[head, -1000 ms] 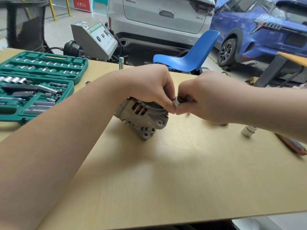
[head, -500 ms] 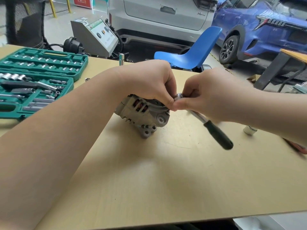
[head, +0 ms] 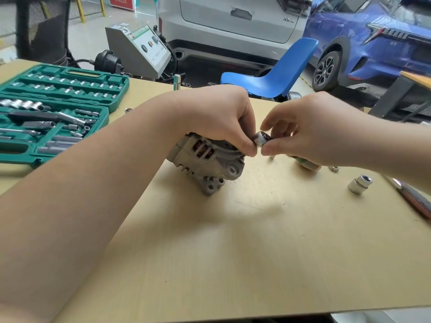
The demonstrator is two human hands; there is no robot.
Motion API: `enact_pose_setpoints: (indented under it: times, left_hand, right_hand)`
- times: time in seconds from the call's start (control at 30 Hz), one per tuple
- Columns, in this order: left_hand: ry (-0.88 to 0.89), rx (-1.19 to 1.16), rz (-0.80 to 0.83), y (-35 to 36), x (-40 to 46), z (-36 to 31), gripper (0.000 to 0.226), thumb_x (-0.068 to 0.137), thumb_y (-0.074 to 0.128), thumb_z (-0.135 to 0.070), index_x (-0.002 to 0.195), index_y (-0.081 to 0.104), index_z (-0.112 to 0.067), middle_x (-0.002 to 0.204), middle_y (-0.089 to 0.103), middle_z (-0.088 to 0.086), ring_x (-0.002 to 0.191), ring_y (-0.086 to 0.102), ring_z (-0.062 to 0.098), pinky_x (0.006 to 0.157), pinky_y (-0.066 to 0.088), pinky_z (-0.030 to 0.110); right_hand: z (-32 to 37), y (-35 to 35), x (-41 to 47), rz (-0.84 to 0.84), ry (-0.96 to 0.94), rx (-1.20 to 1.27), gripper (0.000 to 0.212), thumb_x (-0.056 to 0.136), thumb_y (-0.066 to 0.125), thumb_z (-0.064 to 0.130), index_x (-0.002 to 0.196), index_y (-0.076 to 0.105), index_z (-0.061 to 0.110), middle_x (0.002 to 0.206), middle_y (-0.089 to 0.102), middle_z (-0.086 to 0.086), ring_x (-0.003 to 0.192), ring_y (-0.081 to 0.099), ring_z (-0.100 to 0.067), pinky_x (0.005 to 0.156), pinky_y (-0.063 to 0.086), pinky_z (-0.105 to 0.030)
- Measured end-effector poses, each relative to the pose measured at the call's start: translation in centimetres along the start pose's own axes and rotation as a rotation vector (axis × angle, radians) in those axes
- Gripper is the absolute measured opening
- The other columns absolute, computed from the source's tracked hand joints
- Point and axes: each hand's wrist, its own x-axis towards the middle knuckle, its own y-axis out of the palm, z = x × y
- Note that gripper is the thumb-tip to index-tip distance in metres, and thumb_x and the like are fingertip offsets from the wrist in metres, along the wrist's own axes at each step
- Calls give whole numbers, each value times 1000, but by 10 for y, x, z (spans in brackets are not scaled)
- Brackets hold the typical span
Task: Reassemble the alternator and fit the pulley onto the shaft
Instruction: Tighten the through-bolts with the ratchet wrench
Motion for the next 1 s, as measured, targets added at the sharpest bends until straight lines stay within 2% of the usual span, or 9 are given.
enact_pose_setpoints:
  times: [0.17, 0.27, 0.4, 0.53, 0.63, 0.77, 0.83, 0.9, 1.0]
  left_hand:
    - [-2, 5, 6, 0, 1, 1, 12, 76, 89, -56, 81, 84, -46, 83, 77, -21, 80, 69, -4, 52, 44, 3]
    - [-4, 9, 15, 1, 1, -1, 11, 74, 89, -56, 79, 83, -47, 81, 76, -24, 79, 70, -4, 51, 44, 4]
    - [11, 13, -27, 2, -1, -3, 13, 70, 90, -59, 77, 81, -54, 80, 77, -23, 78, 70, -1, 59, 49, 17]
    - [5, 13, -12, 1, -2, -5, 16, 69, 90, -61, 79, 81, -52, 80, 77, -21, 78, 70, 0, 61, 53, 21]
    - [10, 7, -6, 1, -3, -4, 13, 72, 91, -57, 79, 82, -50, 80, 78, -18, 76, 70, 4, 59, 51, 19]
    - [-6, -13, 0, 0, -3, -4, 10, 74, 92, -50, 78, 84, -46, 77, 77, -21, 74, 70, -1, 51, 45, 6]
    - [0, -18, -4, 1, -2, -4, 9, 75, 91, -50, 74, 82, -47, 78, 77, -22, 75, 69, -3, 53, 44, 5]
    - [6, -23, -11, 2, -2, -4, 10, 75, 91, -52, 76, 83, -46, 79, 78, -20, 76, 70, -2, 53, 45, 6]
    - [-6, -20, -5, 1, -1, -5, 15, 73, 91, -54, 81, 85, -43, 78, 77, -22, 76, 70, -6, 51, 45, 4]
  right_hand:
    - [2, 1, -4, -2, -243, -258, 26, 88, 68, 47, 101, 74, 25, 84, 70, 11, 82, 64, -19, 76, 54, -41]
    - [8, -5, 1, 41, -328, -396, 30, 88, 59, 48, 104, 73, 27, 87, 69, 10, 84, 63, -24, 74, 55, -45]
    - [14, -4, 5, 59, -28, -179, 37, 76, 63, 67, 78, 72, 31, 65, 68, 11, 68, 63, -13, 66, 57, -39]
    - [17, 0, 9, 64, 155, -51, 45, 72, 73, 71, 71, 75, 26, 64, 71, 5, 67, 68, -15, 63, 59, -37]
    - [16, -1, 6, 41, 2, -187, 31, 79, 71, 60, 77, 72, 29, 65, 67, 9, 68, 63, -14, 60, 52, -34]
    - [8, -5, 7, 65, -342, -455, 17, 93, 74, 39, 104, 72, 27, 87, 69, 10, 84, 61, -22, 75, 51, -38]
    - [9, -5, 6, 52, -254, -388, 25, 87, 70, 52, 92, 72, 28, 75, 68, 11, 76, 61, -20, 68, 50, -36]
    - [14, -3, 7, 72, -3, -201, 37, 75, 67, 66, 75, 71, 29, 63, 68, 11, 67, 65, -17, 59, 49, -31]
    - [20, 1, 10, 133, 274, 44, 43, 72, 79, 65, 68, 76, 22, 59, 73, 8, 58, 71, -11, 50, 49, -26]
